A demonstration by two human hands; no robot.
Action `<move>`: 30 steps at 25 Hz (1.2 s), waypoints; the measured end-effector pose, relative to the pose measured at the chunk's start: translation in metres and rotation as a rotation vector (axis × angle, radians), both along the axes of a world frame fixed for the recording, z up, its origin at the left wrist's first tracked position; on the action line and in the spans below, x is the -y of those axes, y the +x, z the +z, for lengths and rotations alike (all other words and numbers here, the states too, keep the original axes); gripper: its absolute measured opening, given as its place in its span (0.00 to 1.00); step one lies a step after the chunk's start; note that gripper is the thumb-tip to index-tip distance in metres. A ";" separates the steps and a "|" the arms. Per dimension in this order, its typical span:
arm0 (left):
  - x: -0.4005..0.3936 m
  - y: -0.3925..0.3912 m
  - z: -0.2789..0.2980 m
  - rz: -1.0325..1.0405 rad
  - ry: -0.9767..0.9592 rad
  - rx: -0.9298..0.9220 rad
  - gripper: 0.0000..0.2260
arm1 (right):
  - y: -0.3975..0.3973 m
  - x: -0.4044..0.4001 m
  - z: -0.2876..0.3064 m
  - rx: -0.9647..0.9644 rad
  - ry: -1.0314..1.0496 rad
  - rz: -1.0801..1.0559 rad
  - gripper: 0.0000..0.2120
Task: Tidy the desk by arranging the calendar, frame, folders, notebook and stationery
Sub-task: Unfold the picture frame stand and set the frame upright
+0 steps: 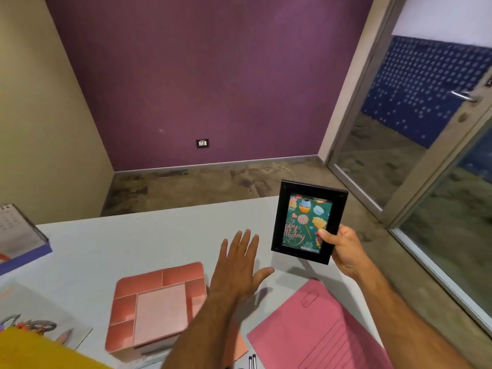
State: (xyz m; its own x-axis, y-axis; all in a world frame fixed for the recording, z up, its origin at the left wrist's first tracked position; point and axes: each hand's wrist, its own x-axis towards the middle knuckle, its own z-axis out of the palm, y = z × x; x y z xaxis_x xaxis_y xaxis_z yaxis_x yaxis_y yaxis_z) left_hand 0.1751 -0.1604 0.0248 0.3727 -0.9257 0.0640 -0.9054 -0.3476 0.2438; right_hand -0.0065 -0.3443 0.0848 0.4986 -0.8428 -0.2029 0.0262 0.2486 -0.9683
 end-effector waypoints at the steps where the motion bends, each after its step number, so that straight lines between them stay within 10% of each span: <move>1: 0.016 -0.001 -0.007 -0.001 0.008 0.005 0.38 | 0.000 0.015 -0.005 -0.011 0.002 -0.016 0.11; 30: 0.130 0.005 -0.142 0.009 0.149 -0.052 0.37 | 0.059 0.251 -0.141 -0.121 0.008 -0.127 0.15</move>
State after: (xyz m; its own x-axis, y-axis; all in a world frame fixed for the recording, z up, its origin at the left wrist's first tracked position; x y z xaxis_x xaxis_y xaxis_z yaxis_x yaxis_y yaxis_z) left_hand 0.1799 -0.2902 -0.1173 0.3799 -0.9203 -0.0932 -0.8897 -0.3911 0.2354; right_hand 0.0525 -0.5956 -0.0564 0.3597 -0.8956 -0.2616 -0.0584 0.2582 -0.9643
